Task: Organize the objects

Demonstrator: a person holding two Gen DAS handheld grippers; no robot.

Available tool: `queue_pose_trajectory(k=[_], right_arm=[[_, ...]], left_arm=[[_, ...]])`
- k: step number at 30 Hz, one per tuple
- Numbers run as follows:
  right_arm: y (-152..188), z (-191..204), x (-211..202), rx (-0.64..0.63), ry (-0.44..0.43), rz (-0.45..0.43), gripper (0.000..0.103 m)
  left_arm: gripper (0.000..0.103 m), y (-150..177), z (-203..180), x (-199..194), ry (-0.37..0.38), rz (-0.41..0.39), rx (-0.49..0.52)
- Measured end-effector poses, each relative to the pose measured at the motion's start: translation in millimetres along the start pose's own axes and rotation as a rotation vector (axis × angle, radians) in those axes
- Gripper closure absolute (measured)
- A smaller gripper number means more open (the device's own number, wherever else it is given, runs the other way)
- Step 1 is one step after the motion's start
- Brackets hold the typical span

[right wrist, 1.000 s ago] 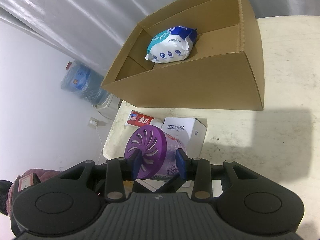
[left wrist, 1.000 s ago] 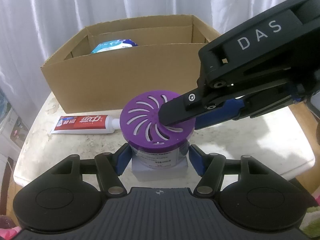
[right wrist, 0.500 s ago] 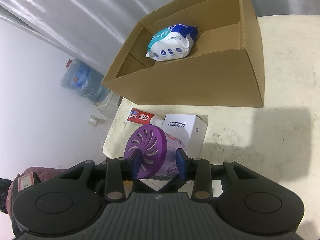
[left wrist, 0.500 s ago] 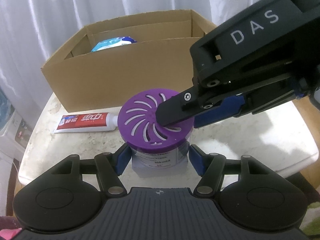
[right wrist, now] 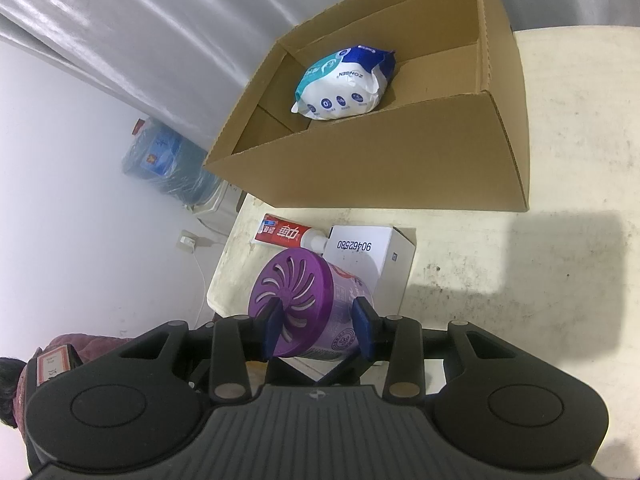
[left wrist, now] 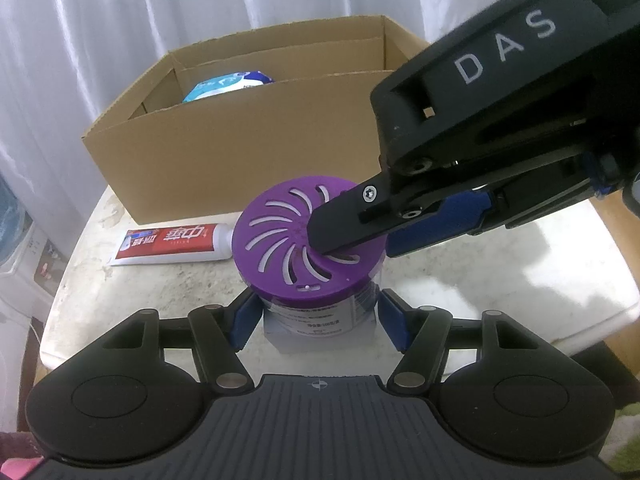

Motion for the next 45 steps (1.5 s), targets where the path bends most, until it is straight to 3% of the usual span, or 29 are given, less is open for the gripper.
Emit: queue_pose_trajectory(k=[45], right_arm=[[1.3, 0.7, 1.0, -0.001, 0.001, 0.005, 0.060]], left_arm=[[0.041, 2.7, -2.1, 0.8, -0.015, 0.010, 0.009]])
Point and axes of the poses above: each gripper's, at about its wrist camera, not at the fingertips, and x roughly the way its jaws point, z to its left, y to its underside, the point moved 1 cm from there along x, roughly the way its jaws point, and after that the axes turned 6 degrees about -z, right-handed, at the moved point
